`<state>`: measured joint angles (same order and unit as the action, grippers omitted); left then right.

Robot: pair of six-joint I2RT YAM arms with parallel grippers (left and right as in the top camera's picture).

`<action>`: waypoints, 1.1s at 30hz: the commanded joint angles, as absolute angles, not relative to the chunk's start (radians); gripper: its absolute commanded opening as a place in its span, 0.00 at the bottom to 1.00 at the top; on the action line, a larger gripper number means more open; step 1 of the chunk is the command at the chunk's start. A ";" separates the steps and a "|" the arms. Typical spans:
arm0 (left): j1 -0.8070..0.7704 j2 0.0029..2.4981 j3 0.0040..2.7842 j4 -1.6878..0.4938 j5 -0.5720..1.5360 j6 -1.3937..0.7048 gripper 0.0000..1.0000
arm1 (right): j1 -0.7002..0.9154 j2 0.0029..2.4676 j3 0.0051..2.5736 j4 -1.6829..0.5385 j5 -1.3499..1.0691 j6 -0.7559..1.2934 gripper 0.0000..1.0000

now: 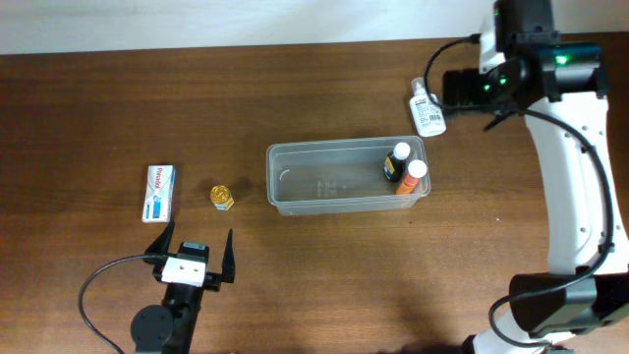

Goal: Pack container
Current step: 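Open the right gripper and lift away toward the white lotion bottle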

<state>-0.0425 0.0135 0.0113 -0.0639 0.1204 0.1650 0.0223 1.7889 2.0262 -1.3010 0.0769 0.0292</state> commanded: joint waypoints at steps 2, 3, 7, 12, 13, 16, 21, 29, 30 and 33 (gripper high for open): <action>-0.037 0.006 0.009 -0.068 0.124 0.178 0.99 | -0.002 1.789 2.036 -1.246 0.012 0.030 0.98; -0.037 0.006 0.009 -0.068 0.124 0.178 0.99 | -0.002 1.789 2.036 -1.236 0.014 0.030 0.98; -0.037 0.006 0.009 -0.068 0.124 0.178 0.99 | -0.015 1.790 2.036 -1.210 0.060 0.040 0.98; -0.037 0.006 0.009 -0.068 0.124 0.178 0.99 | -0.120 1.791 2.035 -1.213 0.059 0.149 0.98; -0.037 0.006 0.009 -0.068 0.124 0.178 0.99 | -0.155 1.791 2.034 -1.215 0.056 0.175 0.98; -0.037 0.006 0.009 -0.068 0.124 0.178 0.99 | -0.240 1.792 2.026 -1.235 0.044 0.235 0.98; -0.037 0.006 0.009 -0.068 0.124 0.178 0.99 | -0.347 1.792 2.008 -1.302 -0.066 0.245 0.98; -0.037 0.006 0.009 -0.068 0.124 0.178 0.99 | -0.357 1.793 1.986 -1.296 -0.142 0.244 0.98; -0.037 0.006 0.009 -0.068 0.124 0.178 0.99 | -0.351 1.793 1.986 -1.282 -0.175 0.240 0.98; -0.037 0.006 0.009 -0.068 0.124 0.178 0.99 | -0.325 1.794 1.986 -1.237 -0.230 0.187 0.98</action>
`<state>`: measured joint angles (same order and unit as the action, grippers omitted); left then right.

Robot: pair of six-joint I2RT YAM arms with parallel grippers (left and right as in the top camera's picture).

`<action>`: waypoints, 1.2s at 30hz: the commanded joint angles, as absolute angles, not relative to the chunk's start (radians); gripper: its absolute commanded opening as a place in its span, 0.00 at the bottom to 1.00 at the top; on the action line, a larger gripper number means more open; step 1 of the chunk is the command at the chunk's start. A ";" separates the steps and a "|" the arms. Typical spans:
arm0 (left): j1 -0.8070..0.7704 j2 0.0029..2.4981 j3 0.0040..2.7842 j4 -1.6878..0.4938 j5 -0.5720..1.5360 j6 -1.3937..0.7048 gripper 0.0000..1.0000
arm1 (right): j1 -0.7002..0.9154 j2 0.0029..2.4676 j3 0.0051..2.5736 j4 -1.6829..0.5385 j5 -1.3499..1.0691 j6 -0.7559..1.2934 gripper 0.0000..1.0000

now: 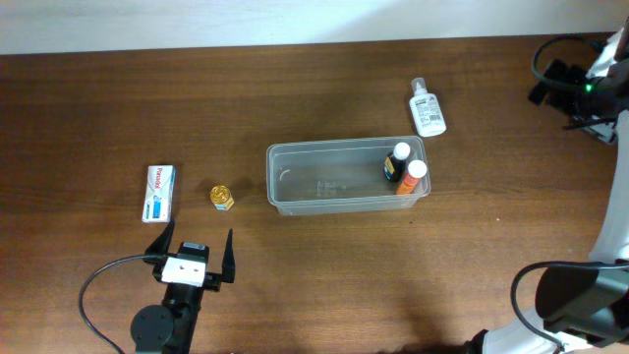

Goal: Pack container
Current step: 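Open the right gripper and lift away toward the white lotion bottle, then lower the right gripper and grasp the white Calamol lotion bottle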

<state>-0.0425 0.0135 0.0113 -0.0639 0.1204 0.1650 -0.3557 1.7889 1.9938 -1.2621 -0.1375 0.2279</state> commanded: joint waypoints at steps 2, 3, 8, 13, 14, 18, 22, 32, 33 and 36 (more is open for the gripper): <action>-0.037 0.006 0.009 -0.068 0.124 0.178 0.99 | -0.301 1.800 1.986 -1.198 -0.229 0.150 0.98; -0.037 0.006 0.009 -0.068 0.124 0.178 0.99 | -0.282 1.810 1.986 -1.168 -0.228 0.123 0.98; -0.037 0.006 0.009 -0.068 0.124 0.178 0.99 | -0.221 1.889 1.986 -1.066 -0.229 0.108 0.98; -0.037 0.006 0.009 -0.068 0.124 0.178 0.99 | -0.164 1.994 1.986 -0.984 -0.229 -0.008 0.98; -0.037 0.006 0.009 -0.068 0.124 0.178 0.99 | -0.152 2.014 1.986 -0.974 -0.229 -0.047 0.98; -0.037 0.006 0.009 -0.068 0.124 0.178 0.99 | -0.105 2.096 1.986 -0.959 -0.224 -0.211 0.98; -0.037 0.006 0.009 -0.068 0.124 0.178 0.99 | -0.082 2.171 1.986 -0.941 -0.182 -0.225 0.98; -0.037 0.006 0.009 -0.068 0.124 0.178 0.99 | -0.076 2.269 1.986 -0.878 -0.173 -0.269 0.98; -0.037 0.006 0.009 -0.068 0.124 0.178 0.99 | -0.076 2.279 1.986 -0.877 -0.173 -0.282 0.98; -0.037 0.006 0.009 -0.068 0.124 0.178 0.99 | -0.076 2.298 1.986 -0.877 -0.172 -0.284 0.98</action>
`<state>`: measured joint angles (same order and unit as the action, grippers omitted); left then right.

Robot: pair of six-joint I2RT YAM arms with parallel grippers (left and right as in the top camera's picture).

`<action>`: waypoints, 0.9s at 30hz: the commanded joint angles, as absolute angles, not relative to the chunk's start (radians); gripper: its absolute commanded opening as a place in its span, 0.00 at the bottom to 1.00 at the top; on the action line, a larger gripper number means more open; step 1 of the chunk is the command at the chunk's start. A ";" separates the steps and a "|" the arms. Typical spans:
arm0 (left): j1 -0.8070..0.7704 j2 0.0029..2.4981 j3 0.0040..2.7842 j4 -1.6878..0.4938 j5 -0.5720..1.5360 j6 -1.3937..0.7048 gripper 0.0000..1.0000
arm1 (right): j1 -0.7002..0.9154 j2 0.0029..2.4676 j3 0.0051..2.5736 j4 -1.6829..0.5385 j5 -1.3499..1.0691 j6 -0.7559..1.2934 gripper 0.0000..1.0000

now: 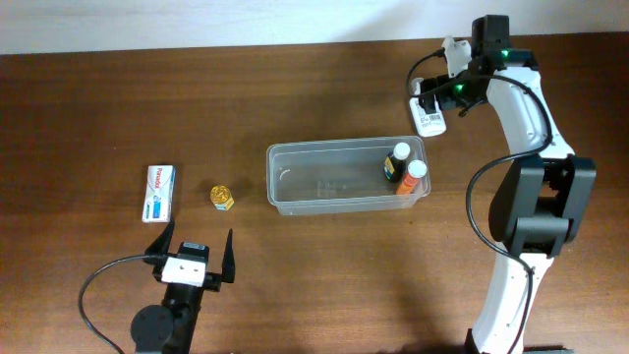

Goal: Pack container
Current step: 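Lower the right gripper and grasp the white Calamol lotion bottle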

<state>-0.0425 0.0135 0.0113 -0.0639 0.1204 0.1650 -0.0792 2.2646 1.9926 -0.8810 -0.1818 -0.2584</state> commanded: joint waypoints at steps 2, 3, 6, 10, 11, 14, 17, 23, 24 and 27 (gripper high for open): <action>-0.037 0.006 0.009 -0.068 0.124 0.178 0.99 | -0.076 2.309 1.986 -0.876 -0.173 -0.284 0.98; -0.037 0.006 0.009 -0.068 0.124 0.178 0.99 | -0.076 2.314 1.986 -0.876 -0.172 -0.284 0.98; -0.037 0.006 0.009 -0.068 0.124 0.178 0.99 | -0.076 2.325 1.986 -0.876 -0.173 -0.284 0.98; -0.037 0.006 0.009 -0.068 0.124 0.178 1.00 | -0.073 2.347 1.986 -0.876 -0.173 -0.284 0.98; -0.037 0.006 0.009 -0.068 0.124 0.178 0.99 | -0.071 2.354 1.986 -0.876 -0.173 -0.284 0.98; -0.037 0.006 0.009 -0.068 0.124 0.178 0.99 | -0.062 2.371 1.986 -0.873 -0.172 -0.285 0.98; -0.037 0.006 0.009 -0.068 0.124 0.178 0.99 | -0.051 2.382 1.986 -0.863 -0.172 -0.286 0.98; -0.037 0.006 0.009 -0.068 0.124 0.178 0.99 | -0.028 2.400 1.986 -0.850 -0.168 -0.304 0.98; -0.037 0.006 0.009 -0.068 0.124 0.178 0.99 | -0.025 2.409 1.986 -0.846 -0.164 -0.304 0.98; -0.037 0.006 0.009 -0.068 0.124 0.178 0.99 | -0.025 2.424 1.986 -0.840 -0.146 -0.302 0.98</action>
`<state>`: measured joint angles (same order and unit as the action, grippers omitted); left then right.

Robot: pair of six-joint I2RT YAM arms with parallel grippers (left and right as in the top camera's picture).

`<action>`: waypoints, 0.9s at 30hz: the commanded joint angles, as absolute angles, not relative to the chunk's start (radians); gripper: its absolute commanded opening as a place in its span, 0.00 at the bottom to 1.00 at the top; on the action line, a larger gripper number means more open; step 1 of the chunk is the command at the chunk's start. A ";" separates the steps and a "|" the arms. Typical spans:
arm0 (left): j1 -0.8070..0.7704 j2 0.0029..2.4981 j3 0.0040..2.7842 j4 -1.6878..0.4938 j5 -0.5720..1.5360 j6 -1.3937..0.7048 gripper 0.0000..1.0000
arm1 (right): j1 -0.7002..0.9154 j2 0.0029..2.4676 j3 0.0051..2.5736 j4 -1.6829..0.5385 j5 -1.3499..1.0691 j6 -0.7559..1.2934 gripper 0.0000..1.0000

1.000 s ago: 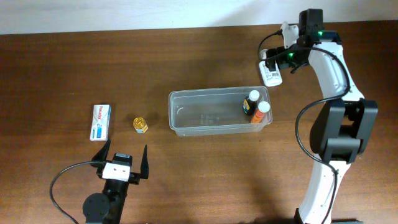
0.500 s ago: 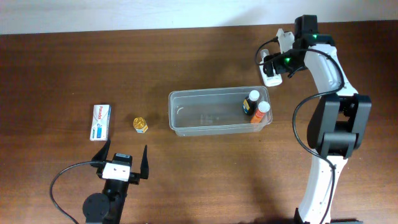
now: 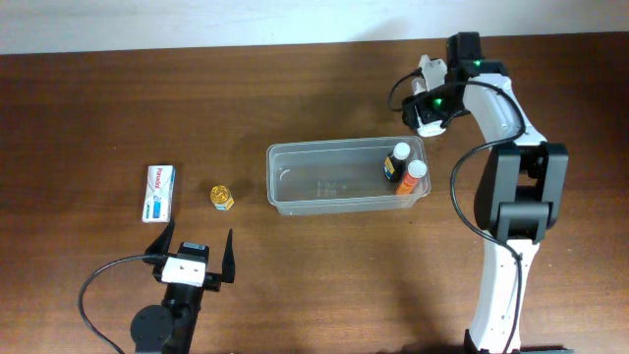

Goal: Pack container
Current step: 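Lower the right gripper and grasp the white Calamol lotion bottle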

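Observation:
A clear plastic container (image 3: 295, 182) lies at the table's middle. In its right end stand a dark bottle (image 3: 397, 162) and an orange bottle (image 3: 411, 177), both white-capped. A white bottle (image 3: 429, 125) lies flat behind the container's right corner, mostly covered by my right gripper (image 3: 423, 104), which sits right over it; its jaws are hidden from this view. My left gripper (image 3: 195, 248) stands open near the front left, holding nothing.
A white and blue box (image 3: 159, 192) and a small gold-lidded jar (image 3: 222, 197) lie left of the container, just beyond my left gripper. The right arm arches along the table's right side. The table's far edge runs behind the white bottle.
My right gripper has shifted a little left and toward the front, from just behind the white bottle to over it. The bottle, the container and the left arm have not moved.
My right gripper was first beside the white bottle on its right. Then the arm was out at the frame's far right edge. It was then back behind the bottle, and now covers it. The bottle lay in one place throughout, and the left arm stayed still.

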<state>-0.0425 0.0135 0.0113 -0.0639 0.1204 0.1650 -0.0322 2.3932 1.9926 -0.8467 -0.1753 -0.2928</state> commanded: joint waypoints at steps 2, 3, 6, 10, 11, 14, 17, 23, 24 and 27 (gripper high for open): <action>-0.037 0.006 0.009 -0.068 0.124 0.178 0.99 | -0.027 2.431 1.986 -0.840 -0.146 -0.303 0.98; -0.037 0.006 0.009 -0.068 0.124 0.178 0.99 | -0.027 2.432 1.986 -0.841 -0.146 -0.303 0.98; -0.037 0.006 0.009 -0.069 0.124 0.178 1.00 | -0.027 2.433 1.986 -0.837 -0.146 -0.303 0.98; -0.037 0.006 0.009 -0.068 0.124 0.178 0.99 | -0.027 2.434 1.986 -0.834 -0.146 -0.303 0.99; -0.037 0.006 0.009 -0.068 0.124 0.178 0.99 | -0.027 2.435 1.986 -0.832 -0.146 -0.303 0.99; -0.037 0.006 0.009 -0.068 0.124 0.178 0.99 | -0.027 2.436 1.986 -0.829 -0.146 -0.303 0.94; -0.037 0.006 0.009 -0.068 0.124 0.178 0.99 | -0.027 2.436 1.986 -0.829 -0.146 -0.303 0.83; -0.037 0.006 0.009 -0.068 0.124 0.178 0.99 | -0.027 2.436 1.986 -0.830 -0.145 -0.299 0.71; -0.037 0.006 0.009 -0.068 0.124 0.178 0.99 | -0.027 2.436 1.986 -0.830 -0.145 -0.299 0.70; -0.037 0.006 0.009 -0.068 0.124 0.178 0.99 | -0.027 2.436 1.986 -0.833 -0.145 -0.299 0.68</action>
<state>-0.0425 0.0135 0.0113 -0.0639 0.1204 0.1650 -0.0299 2.4191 1.9926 -0.8322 -0.1474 -0.2958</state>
